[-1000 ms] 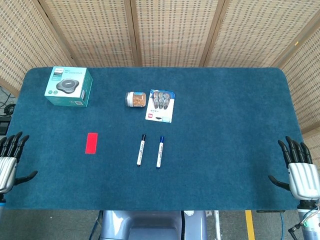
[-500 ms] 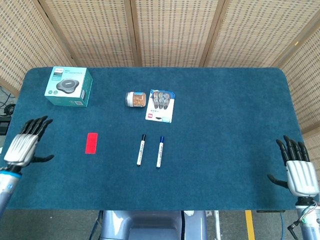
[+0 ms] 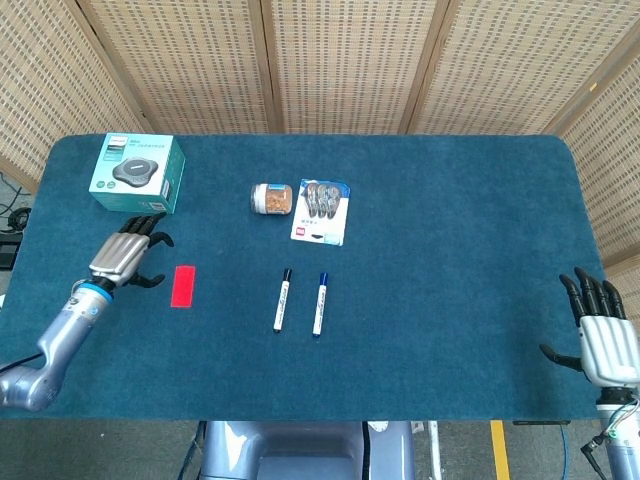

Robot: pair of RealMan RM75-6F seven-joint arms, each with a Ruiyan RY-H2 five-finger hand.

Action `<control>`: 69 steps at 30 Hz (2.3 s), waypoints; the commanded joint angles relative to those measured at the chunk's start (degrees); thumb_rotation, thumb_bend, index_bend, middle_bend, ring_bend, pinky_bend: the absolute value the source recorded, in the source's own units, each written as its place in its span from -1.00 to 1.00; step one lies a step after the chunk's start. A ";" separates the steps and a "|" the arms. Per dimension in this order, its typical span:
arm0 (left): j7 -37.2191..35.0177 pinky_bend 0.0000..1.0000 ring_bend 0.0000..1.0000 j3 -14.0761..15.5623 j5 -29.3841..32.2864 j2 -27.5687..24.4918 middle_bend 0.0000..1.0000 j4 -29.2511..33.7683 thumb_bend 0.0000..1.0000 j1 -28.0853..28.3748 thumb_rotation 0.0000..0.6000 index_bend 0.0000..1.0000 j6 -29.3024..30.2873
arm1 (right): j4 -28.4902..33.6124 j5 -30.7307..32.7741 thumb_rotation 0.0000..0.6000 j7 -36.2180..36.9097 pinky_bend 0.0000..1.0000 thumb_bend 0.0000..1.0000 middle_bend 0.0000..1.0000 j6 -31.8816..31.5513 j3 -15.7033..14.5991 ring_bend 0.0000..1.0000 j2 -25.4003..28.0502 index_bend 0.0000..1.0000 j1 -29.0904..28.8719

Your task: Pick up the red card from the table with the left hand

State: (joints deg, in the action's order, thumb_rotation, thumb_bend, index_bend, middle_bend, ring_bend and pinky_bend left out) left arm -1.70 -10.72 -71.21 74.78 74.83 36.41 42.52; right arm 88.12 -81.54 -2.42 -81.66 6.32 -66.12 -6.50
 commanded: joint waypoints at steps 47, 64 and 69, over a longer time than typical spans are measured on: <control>16.29 -1.00 -1.00 4.30 23.93 11.30 -1.00 -11.22 -0.19 8.92 1.00 -0.24 -7.34 | -0.65 1.03 1.00 2.20 -1.00 -1.00 -1.00 1.90 -0.35 -1.00 0.50 -1.00 -0.69; 16.39 -1.00 -1.00 5.26 24.48 11.24 -1.00 -10.43 -0.18 9.07 1.00 -0.20 -7.47 | -0.68 1.12 1.00 2.66 -1.00 -1.00 -1.00 1.81 -0.36 -1.00 0.62 -1.00 -0.64; 15.93 -1.00 -1.00 6.04 23.63 9.32 -1.00 -8.10 -0.18 8.64 1.00 -0.20 -8.22 | -0.64 1.12 1.00 2.68 -1.00 -1.00 -1.00 1.81 -0.39 -1.00 0.66 -1.00 -0.62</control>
State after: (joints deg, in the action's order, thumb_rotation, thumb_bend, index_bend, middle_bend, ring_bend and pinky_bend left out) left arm 14.35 -4.93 -47.37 84.49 66.32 45.17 34.58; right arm 87.47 -80.41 0.26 -79.84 5.94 -65.47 -7.13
